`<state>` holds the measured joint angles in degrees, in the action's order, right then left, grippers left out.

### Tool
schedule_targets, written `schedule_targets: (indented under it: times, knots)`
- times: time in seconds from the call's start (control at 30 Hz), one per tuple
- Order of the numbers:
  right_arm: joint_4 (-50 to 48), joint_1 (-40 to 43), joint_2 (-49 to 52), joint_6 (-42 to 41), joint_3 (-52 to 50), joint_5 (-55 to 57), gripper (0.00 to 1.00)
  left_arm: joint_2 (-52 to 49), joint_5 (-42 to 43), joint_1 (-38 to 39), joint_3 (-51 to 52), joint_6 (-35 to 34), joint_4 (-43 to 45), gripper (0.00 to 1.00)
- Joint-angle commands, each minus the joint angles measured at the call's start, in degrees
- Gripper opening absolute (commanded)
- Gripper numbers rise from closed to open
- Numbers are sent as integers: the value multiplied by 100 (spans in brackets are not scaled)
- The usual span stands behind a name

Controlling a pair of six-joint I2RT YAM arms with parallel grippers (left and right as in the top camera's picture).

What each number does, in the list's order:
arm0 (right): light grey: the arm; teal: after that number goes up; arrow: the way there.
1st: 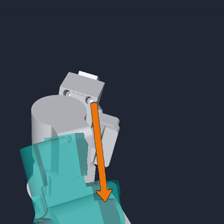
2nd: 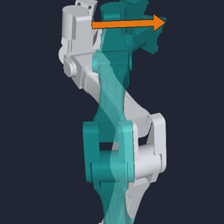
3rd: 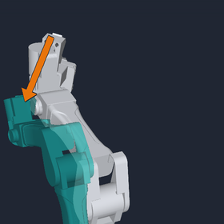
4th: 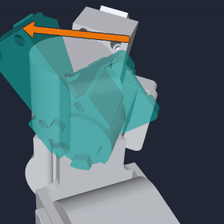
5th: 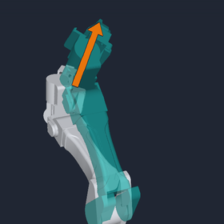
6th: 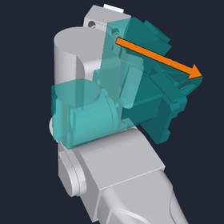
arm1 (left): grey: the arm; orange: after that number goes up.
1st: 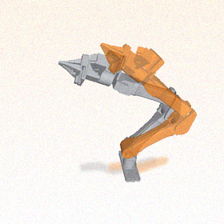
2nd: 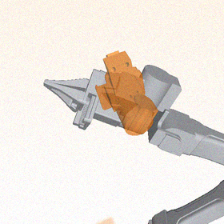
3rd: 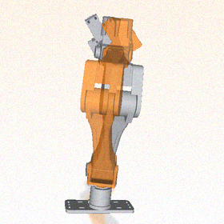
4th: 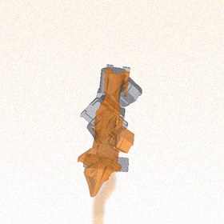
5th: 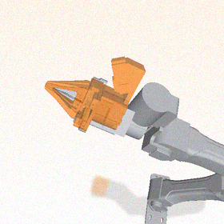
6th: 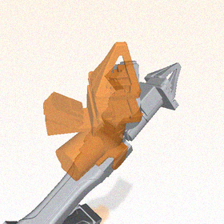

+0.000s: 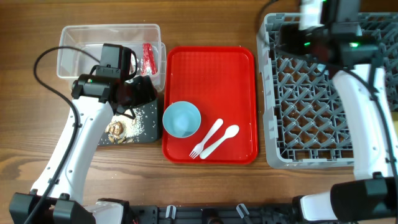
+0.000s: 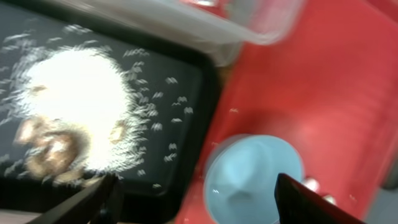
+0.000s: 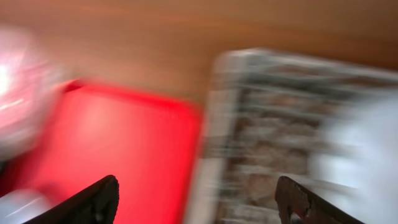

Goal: Sort waste into correct bins and load items into the dishwasher rack
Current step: 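Stand the light blue plate upright in the rack, then grasp the light blue bowl rim with right gripper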

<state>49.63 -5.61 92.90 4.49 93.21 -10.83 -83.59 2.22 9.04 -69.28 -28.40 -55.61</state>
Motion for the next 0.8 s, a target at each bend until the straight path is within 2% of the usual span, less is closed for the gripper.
schedule_targets:
  times: [0.0, 0.13, 0.3, 0.4, 0.47, 0.53, 0.67, 0.77]
  knots:
    - [391, -765, 575, -188, -219, -1681, 81, 33, -813, 0, -15, -852, -127, 95]
    - [527, -1746, 1235, -501, -588, -901, 79, 33, -811, -101, -15, -855, -129, 100]
    - [470, -2435, 2124, -1263, -660, -592, 57, 33, -811, -280, -15, -850, -190, 100]
    - [437, -2636, 2551, -1416, -660, -590, 45, 33, -811, -302, -15, -850, -190, 100]
    - [382, -2671, 2671, -1521, -660, -573, 43, 33, -811, -302, -15, -850, -190, 100]
    - [286, -2669, 2680, -1567, -660, -573, 37, 33, -811, -302, -15, -850, -190, 100]
    - [363, -2669, 2677, -1685, -656, -597, 41, 33, -811, -302, -15, -850, -188, 100]
    - [546, -2653, 2573, -1615, -498, -769, 49, 33, -815, -302, -15, -846, -192, 100]
